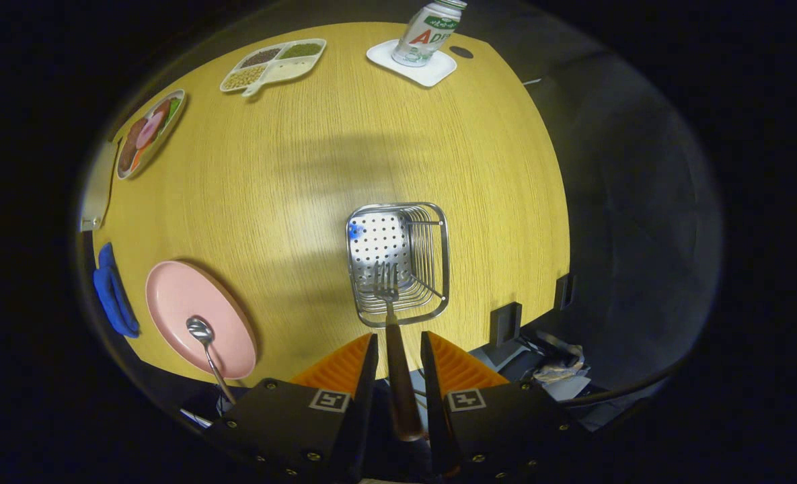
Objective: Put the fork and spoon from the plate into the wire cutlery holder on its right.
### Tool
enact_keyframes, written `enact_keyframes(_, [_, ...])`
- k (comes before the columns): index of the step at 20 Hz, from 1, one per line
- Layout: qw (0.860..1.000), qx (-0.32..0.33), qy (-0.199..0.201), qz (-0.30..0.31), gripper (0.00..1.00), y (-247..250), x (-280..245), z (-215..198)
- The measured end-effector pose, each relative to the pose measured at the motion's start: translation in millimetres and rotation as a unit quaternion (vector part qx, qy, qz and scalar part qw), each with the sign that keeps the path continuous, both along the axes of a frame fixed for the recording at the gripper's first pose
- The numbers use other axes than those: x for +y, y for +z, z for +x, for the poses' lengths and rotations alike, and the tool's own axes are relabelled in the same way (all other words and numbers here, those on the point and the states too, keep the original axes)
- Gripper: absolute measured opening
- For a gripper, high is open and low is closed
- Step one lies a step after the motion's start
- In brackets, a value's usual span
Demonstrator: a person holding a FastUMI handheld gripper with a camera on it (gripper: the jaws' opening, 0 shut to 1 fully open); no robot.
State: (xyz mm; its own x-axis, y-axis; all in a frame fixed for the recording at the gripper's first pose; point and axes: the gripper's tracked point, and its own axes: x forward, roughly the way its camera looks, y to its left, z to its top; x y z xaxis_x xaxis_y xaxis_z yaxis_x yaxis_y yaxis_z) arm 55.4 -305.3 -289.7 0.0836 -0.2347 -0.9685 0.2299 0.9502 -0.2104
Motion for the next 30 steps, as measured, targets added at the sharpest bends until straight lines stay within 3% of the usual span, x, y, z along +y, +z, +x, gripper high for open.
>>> enact_keyframes(14, [0.994, -0.105, 0.013, 0.003, 0.41, 35, 42, 28])
enact_keyframes(30, [0.988, -0.102, 0.116, 0.000, 0.41, 26, 173, 28])
